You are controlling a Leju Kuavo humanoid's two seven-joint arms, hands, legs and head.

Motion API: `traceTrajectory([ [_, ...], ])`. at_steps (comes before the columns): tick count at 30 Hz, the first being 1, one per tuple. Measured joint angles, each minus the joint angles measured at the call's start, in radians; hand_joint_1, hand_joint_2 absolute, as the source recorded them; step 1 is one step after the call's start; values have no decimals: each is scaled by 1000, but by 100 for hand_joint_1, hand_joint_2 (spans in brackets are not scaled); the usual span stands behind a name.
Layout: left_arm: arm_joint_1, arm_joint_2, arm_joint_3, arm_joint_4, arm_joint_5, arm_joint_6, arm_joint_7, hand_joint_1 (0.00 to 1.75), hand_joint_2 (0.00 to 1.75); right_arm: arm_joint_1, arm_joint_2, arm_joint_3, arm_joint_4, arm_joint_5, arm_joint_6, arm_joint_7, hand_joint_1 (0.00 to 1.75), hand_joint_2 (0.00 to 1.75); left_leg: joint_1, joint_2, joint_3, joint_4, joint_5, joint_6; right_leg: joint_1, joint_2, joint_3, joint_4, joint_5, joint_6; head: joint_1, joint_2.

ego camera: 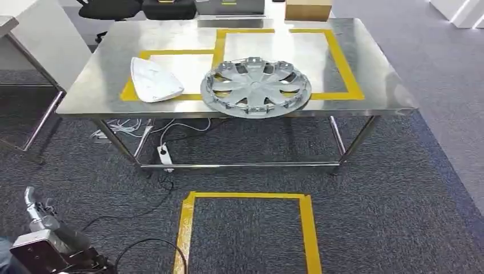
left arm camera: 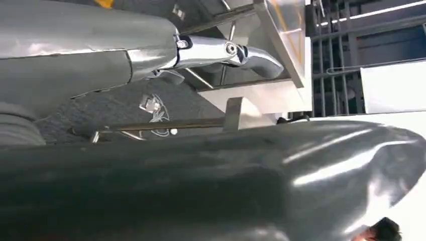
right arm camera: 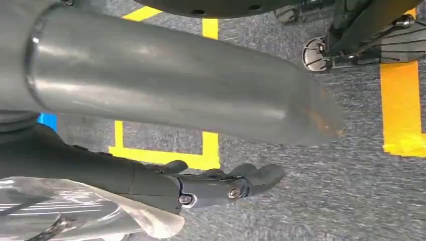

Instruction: Take the parts from the cabinet and place them on the table.

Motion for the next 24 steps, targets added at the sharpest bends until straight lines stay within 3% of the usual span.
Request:
traceTrajectory([
  [2,0,-1,1,0,1,0,0,0,0,1,-1,-1,2,1,0,0,0,0,-4,0,-10,2,10,14,-3,-1,-4,-3,16,13,0,0],
  [3,-1,-2,2,0,1,0,0,0,0,2,-3,-3,2,3,-1,0,0,0,5,4,-22,-7,26,25,-5,2,-10,1,9,20,-1,0],
  [4,-3,-2,2,0,2,0,0,0,0,2,-5,-3,4,3,-2,0,0,0,4,6,-34,-7,35,33,-6,7,-23,21,-32,27,1,0],
  [6,-2,-3,2,0,2,0,0,0,0,2,-7,-3,6,3,-2,0,0,0,3,8,-61,-6,56,42,-7,10,-66,150,-155,35,6,0],
  [7,-2,-3,2,0,2,0,0,0,0,2,-8,-4,7,3,-2,0,0,0,1,8,-74,-5,67,43,-7,9,-85,226,-195,38,5,0],
  [8,-2,-3,2,0,2,0,0,0,0,1,-10,-4,8,3,-2,0,0,0,0,9,-88,-4,79,42,-7,10,-95,285,-207,41,6,0],
  [9,-2,-3,2,1,2,0,1,0,0,1,-11,-4,8,3,-2,0,0,0,0,9,-104,-2,90,41,-7,10,-88,307,-188,42,5,0],
  [10,-2,-3,3,1,2,0,1,0,0,1,-12,-4,10,3,-2,0,0,0,0,9,-121,2,100,39,-8,9,-57,285,-143,42,6,0],
  [11,-2,-3,3,2,2,0,1,0,0,1,-13,-4,10,3,-2,-1,0,0,0,9,-135,7,107,36,-8,9,-12,228,-103,40,6,0],
  [12,-2,-3,3,2,2,0,1,0,0,1,-13,-4,10,3,-2,-1,0,0,0,9,-147,13,115,33,-8,9,53,137,-77,37,6,0],
  [14,-2,-3,4,1,2,0,1,0,0,-3,-14,-4,10,3,-2,-1,0,0,-7,8,-162,28,125,24,-6,11,176,-36,-107,30,8,0],
  [15,-3,-3,3,2,2,0,1,0,0,-5,-14,-4,11,3,-2,-2,0,0,-7,9,-165,29,136,18,-6,14,175,-48,-117,21,5,0],
  [17,-3,-3,3,2,2,0,1,0,0,-3,-14,-4,11,4,-2,-2,0,0,-2,10,-167,25,152,7,-1,14,152,-44,-109,10,7,0],
  [18,-2,-3,3,2,2,0,1,0,0,1,-14,-5,13,4,-2,-2,0,0,-4,7,-172,26,159,1,-6,10,140,-50,-96,-1,9,0],
  [19,0,-3,4,2,2,0,1,0,0,-1,-14,-5,15,4,-2,-2,0,0,-1,5,-184,40,125,-5,-9,5,131,-48,-85,-13,7,0],
  [20,1,-2,3,2,2,0,2,0,0,-1,-14,-5,15,4,-3,-2,0,0,0,3,-195,81,62,-10,-8,5,118,-48,-74,-22,2,0],
  [21,0,-2,4,2,2,0,2,0,0,0,-14,-5,15,4,-3,-2,0,0,3,2,-210,157,-9,-16,-8,3,104,-48,-63,-23,0,0],
  [22,0,-2,4,2,2,0,2,0,0,0,-14,-5,15,4,-3,-2,0,0,5,3,-222,237,-61,-20,-7,3,91,-47,-52,-23,0,0],
  [23,0,-2,4,2,2,0,2,0,0,0,-14,-5,15,4,-3,-2,0,0,6,3,-229,301,-85,-22,-6,2,86,-43,-42,-23,0,0],
  [24,0,-2,4,2,2,0,2,0,0,0,-14,-5,15,4,-2,-2,0,0,6,2,-224,332,-76,-23,-6,1,69,-37,-31,-23,-1,0],
])
